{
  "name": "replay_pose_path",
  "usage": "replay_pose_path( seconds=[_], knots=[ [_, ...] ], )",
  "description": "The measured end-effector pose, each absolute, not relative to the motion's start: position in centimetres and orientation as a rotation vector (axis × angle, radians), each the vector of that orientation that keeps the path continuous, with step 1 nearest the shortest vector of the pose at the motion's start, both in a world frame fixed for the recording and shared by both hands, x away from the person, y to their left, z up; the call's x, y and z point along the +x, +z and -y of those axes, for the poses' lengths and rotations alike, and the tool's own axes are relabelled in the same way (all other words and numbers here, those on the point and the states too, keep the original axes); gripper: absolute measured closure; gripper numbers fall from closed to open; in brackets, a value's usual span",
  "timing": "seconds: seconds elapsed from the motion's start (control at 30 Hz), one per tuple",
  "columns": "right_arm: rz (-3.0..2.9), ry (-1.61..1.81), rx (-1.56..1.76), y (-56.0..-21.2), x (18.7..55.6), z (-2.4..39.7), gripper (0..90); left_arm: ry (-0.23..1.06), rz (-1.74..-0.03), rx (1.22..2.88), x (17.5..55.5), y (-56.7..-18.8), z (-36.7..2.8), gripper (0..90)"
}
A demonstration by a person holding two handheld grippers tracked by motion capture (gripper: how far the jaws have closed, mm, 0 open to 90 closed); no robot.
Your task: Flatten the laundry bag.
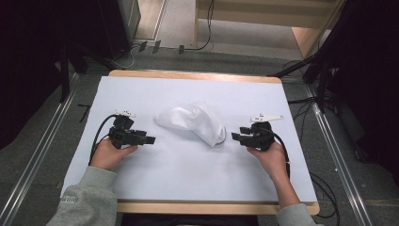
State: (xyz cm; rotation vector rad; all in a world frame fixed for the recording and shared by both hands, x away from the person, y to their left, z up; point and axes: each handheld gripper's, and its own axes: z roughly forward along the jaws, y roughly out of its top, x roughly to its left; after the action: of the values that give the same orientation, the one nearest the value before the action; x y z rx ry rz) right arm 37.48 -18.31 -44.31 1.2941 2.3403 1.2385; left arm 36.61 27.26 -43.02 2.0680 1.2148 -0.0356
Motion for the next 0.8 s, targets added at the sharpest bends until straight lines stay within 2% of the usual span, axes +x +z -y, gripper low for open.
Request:
replay_pose_path(
  seconds=[0.07, 0.23, 0.27, 0.33, 0.37, 0.4, 0.53, 0.8],
  knots=[
    [-2.336, 1.246, 1.331, -43.9, 37.9, 18.2, 56.1, -0.028, -1.215, 2.067, 36.4, -43.0, -27.3, 39.2],
    [-2.332, 1.250, 1.331, -42.8, 39.2, 17.6, 71.7, -0.014, -1.224, 2.062, 35.5, -42.8, -27.8, 39.3],
    [-2.332, 1.250, 1.331, -42.8, 39.2, 17.6, 71.7, -0.014, -1.224, 2.062, 35.5, -42.8, -27.8, 39.3],
    [-2.337, 1.263, 1.305, -42.3, 40.1, 16.9, 82.0, -0.006, -1.228, 2.060, 35.2, -42.8, -28.0, 39.3],
    [-2.337, 1.263, 1.305, -42.3, 40.1, 16.9, 82.0, -0.004, -1.234, 2.062, 35.1, -42.8, -28.1, 39.3],
    [-2.343, 1.269, 1.292, -42.1, 40.6, 16.3, 86.0, 0.000, -1.234, 2.064, 34.9, -42.9, -28.2, 39.3],
    [-2.370, 1.273, 1.291, -42.2, 41.7, 15.5, 89.5, 0.003, -1.263, 2.051, 34.3, -42.9, -28.8, 38.9],
    [-2.432, 1.294, 1.253, -42.4, 42.4, 13.6, 90.0, 0.019, -1.277, 2.048, 33.8, -43.0, -29.4, 38.9]
  ],
)
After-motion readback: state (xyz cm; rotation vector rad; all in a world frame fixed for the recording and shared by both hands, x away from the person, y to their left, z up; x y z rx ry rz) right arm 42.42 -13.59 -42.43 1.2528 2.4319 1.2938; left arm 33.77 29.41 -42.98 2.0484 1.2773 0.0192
